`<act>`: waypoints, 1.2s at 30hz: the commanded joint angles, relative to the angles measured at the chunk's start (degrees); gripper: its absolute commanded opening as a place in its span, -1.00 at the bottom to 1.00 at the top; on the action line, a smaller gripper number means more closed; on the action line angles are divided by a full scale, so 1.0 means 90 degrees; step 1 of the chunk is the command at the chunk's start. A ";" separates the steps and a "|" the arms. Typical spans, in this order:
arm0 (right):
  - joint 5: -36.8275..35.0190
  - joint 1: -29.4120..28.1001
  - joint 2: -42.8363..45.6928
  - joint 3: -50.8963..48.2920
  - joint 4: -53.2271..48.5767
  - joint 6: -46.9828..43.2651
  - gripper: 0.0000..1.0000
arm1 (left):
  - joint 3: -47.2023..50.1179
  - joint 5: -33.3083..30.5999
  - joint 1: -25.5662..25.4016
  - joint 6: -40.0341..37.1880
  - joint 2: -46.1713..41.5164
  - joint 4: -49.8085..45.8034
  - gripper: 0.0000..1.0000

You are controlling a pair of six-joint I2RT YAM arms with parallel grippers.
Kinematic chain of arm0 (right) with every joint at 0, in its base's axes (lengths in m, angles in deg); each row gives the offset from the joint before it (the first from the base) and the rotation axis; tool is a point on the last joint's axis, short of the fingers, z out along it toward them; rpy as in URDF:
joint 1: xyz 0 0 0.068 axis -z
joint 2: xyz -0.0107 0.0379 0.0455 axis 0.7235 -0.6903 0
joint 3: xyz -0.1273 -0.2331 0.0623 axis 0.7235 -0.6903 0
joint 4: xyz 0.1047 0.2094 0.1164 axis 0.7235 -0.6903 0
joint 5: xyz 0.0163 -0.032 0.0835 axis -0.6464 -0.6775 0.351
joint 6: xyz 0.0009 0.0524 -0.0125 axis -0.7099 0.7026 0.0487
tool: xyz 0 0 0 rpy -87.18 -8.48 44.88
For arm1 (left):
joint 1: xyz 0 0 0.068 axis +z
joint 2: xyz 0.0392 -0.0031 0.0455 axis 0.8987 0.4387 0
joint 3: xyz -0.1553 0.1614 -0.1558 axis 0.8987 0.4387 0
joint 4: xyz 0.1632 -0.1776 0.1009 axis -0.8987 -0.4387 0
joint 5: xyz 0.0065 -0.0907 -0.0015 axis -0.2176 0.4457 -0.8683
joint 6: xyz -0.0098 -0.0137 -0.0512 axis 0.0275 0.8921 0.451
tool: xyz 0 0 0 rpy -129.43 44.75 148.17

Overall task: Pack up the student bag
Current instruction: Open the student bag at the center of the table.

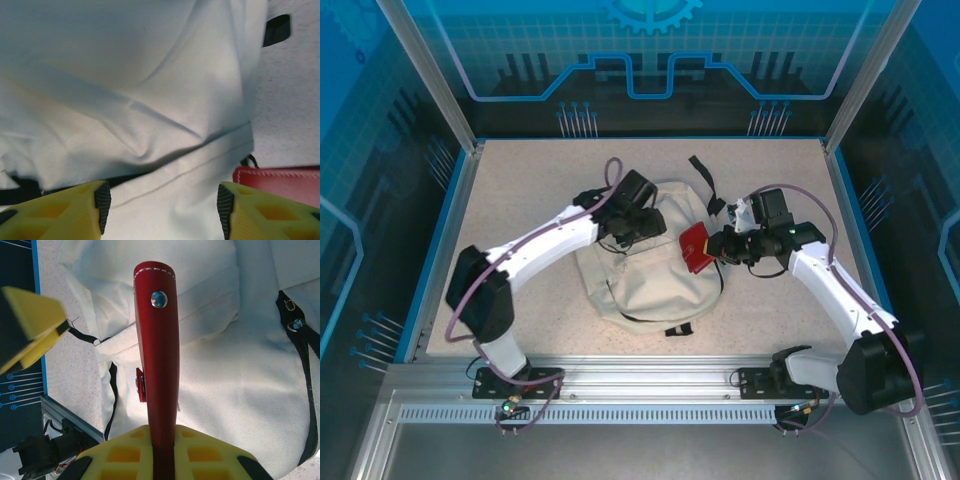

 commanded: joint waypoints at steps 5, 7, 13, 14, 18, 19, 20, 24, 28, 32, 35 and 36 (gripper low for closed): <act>0.0180 0.0103 0.0294 -0.0180 -0.0014 0.0027 -0.75 | -0.0889 -0.0947 -0.0172 0.0249 0.1038 -0.1186 0.21; 0.0202 0.0102 0.0330 -0.0216 -0.0002 0.0022 -0.75 | -0.0976 -0.0937 -0.0170 0.0248 0.1208 -0.1149 0.20; 0.0325 0.0097 0.0387 -0.0299 0.0063 -0.0001 -0.74 | -0.1302 -0.0979 -0.0171 0.0258 0.1611 -0.1101 0.18; 0.0339 0.0102 0.0387 -0.0313 0.0081 -0.0003 -0.74 | -0.1338 -0.0989 -0.0168 0.0271 0.1662 -0.1079 0.17; 0.0457 0.0093 0.0380 -0.0387 0.0146 -0.0037 -0.74 | -0.1544 -0.1080 -0.0166 0.0315 0.1888 -0.1074 0.14; 0.0478 0.0102 0.0380 -0.0387 0.0150 -0.0042 -0.74 | -0.1613 -0.1133 -0.0169 0.0355 0.1941 -0.1121 0.08; 0.0502 0.0093 0.0369 -0.0387 0.0147 -0.0060 -0.74 | -0.1666 -0.1170 -0.0171 0.0381 0.1978 -0.1159 0.01; 0.0548 0.0098 0.0396 -0.0572 0.0119 -0.0110 -0.74 | -0.1699 -0.1284 -0.0174 0.0548 0.1918 -0.1242 -0.40; 0.0644 0.0101 0.0472 -0.0637 0.0096 -0.0131 -0.74 | -0.1675 -0.1322 -0.0171 0.0575 0.1616 -0.1332 -0.77; 0.0961 0.0093 0.0562 -0.0733 0.0257 -0.0038 -0.74 | -0.1547 -0.1333 -0.0168 0.0537 0.1256 -0.1387 -1.00; 0.1252 0.0093 0.0584 -0.0824 0.0503 0.0059 -0.74 | -0.1394 -0.1299 -0.0171 0.0519 0.0972 -0.1377 -1.00; 0.1361 0.0078 0.0558 -0.0861 0.0604 0.0115 -0.74 | -0.1334 -0.1288 -0.0167 0.0509 0.0866 -0.1356 -1.00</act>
